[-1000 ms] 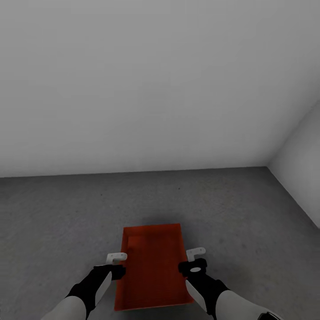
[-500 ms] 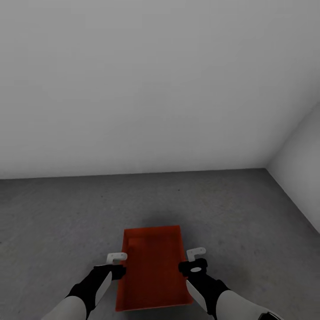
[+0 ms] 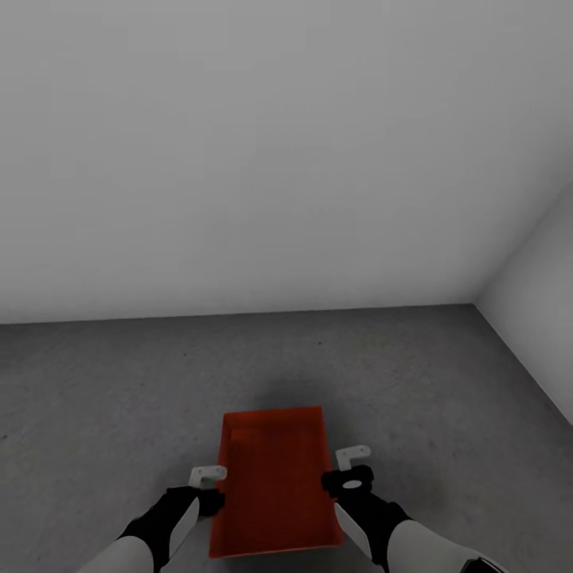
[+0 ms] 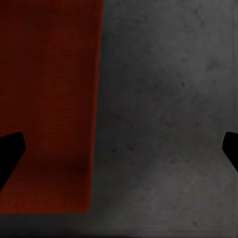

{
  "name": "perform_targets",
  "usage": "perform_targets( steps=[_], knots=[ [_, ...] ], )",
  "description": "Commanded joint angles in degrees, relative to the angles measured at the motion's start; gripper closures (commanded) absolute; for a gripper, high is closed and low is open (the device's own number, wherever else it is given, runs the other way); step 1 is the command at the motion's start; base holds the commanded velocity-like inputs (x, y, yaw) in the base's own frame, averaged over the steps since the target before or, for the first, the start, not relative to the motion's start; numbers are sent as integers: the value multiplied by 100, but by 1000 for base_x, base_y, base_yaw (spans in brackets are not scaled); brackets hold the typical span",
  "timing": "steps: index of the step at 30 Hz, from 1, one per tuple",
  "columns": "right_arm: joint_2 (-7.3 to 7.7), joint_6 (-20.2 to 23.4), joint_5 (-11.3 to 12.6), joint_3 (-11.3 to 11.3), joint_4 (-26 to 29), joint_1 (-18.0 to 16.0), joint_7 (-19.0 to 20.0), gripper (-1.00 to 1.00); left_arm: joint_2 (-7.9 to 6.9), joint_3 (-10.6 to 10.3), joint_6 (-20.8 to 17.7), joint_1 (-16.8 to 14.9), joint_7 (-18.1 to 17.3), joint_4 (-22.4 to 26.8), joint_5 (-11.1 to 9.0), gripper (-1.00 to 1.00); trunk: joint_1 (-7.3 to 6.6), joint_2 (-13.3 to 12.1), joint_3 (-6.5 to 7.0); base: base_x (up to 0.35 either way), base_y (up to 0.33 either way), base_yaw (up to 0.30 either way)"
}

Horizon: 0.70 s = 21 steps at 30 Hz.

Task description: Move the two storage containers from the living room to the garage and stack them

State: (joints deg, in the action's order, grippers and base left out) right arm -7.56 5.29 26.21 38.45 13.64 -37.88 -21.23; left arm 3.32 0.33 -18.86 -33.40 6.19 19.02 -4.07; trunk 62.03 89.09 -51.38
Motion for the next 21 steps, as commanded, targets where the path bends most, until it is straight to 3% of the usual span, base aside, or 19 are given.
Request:
perform_targets(
  steps=[1,5,11,21],
  knots=[
    [2,43,23,48,2,-1,-39,-100,-1,2,-28,0,26,-68,-79,-100,-23,-40,15,0,0,0],
    [8,42,24,42,-17,5,-39,-100,-18,4,125,0,26,-405,-169,-100,-111,-200,87,0,0,0],
    [19,70,28,40,-52,8,-23,-100,-107,10,730,0,31,-1123,-198,-100,-243,-441,194,0,0,0],
    [2,68,25,47,-115,8,-12,-100,-157,11,854,0,30,-1360,-306,-100,-462,-842,374,0,0,0]
  ],
)
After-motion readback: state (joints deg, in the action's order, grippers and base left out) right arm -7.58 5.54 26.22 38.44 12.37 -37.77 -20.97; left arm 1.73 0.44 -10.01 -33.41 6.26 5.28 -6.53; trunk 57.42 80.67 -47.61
